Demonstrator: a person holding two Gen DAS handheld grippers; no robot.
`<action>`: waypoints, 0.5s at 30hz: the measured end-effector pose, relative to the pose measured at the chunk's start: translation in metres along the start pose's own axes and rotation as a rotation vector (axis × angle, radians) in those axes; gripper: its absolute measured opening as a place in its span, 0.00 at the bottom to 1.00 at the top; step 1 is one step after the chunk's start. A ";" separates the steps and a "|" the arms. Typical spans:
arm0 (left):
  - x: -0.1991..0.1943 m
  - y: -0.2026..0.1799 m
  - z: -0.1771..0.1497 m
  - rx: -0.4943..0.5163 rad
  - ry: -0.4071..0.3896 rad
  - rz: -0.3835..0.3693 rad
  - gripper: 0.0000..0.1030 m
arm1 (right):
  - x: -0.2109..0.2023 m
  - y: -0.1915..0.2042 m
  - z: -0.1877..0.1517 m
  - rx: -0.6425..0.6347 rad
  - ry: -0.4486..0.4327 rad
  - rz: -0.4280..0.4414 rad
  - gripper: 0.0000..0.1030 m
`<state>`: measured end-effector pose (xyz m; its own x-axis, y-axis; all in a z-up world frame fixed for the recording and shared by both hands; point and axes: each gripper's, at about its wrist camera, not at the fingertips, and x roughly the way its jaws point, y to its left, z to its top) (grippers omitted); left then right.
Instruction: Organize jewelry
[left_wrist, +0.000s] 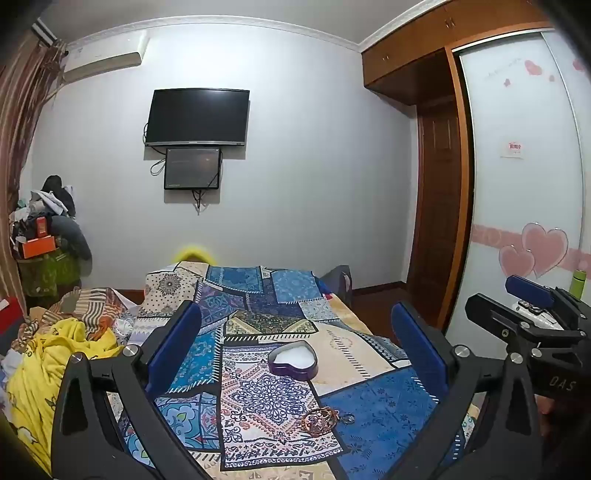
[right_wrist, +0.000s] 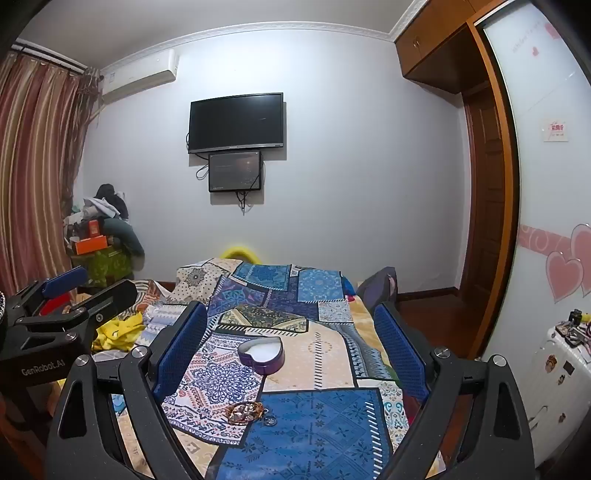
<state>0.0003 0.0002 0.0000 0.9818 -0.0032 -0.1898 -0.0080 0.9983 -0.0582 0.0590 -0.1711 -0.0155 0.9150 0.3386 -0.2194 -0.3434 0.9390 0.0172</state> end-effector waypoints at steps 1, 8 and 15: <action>0.000 0.000 0.000 0.003 -0.005 0.002 1.00 | 0.000 0.000 0.000 0.000 0.000 0.000 0.88; 0.002 -0.002 0.000 0.005 0.004 0.001 1.00 | 0.000 0.000 0.001 0.002 -0.002 0.003 0.88; 0.003 -0.001 -0.002 0.002 0.012 0.000 1.00 | -0.001 -0.001 0.001 -0.002 -0.005 0.002 0.88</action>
<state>0.0029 -0.0004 -0.0026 0.9794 -0.0040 -0.2018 -0.0074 0.9984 -0.0559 0.0586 -0.1720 -0.0142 0.9154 0.3406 -0.2144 -0.3456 0.9383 0.0152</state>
